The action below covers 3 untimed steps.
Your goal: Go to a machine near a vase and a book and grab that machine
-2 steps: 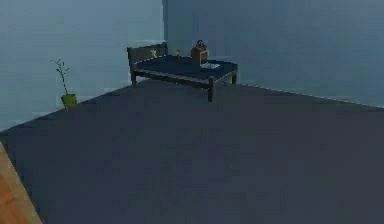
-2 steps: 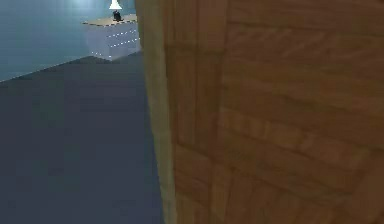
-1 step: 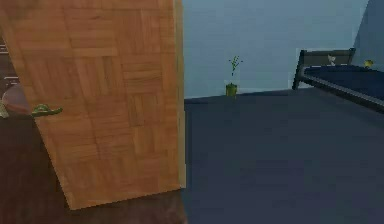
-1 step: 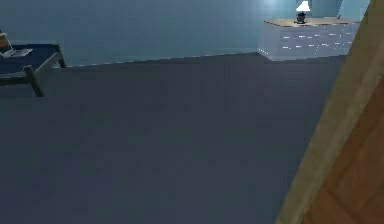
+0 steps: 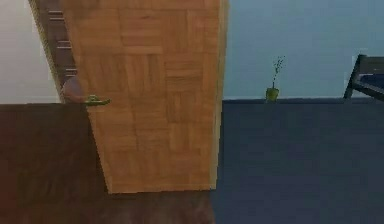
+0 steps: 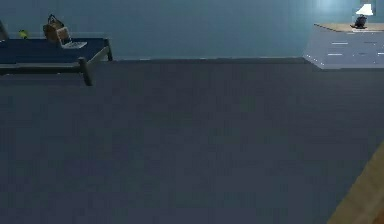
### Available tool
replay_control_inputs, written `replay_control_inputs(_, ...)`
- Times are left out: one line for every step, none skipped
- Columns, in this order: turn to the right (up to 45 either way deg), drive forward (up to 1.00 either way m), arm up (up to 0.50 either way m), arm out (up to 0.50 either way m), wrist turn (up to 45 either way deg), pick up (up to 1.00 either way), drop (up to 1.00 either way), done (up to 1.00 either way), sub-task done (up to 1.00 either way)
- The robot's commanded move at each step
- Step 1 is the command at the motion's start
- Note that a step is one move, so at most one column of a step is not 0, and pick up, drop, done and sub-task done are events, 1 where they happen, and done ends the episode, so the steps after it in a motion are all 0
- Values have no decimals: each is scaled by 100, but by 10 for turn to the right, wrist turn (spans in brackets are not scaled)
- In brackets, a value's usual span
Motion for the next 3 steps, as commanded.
replay_control_inputs(0,5,0,0,0,0,0,0,0)
replay_control_inputs(-450,0,0,0,0,0,0,0,0)
replay_control_inputs(-360,0,0,0,0,0,0,0,0)
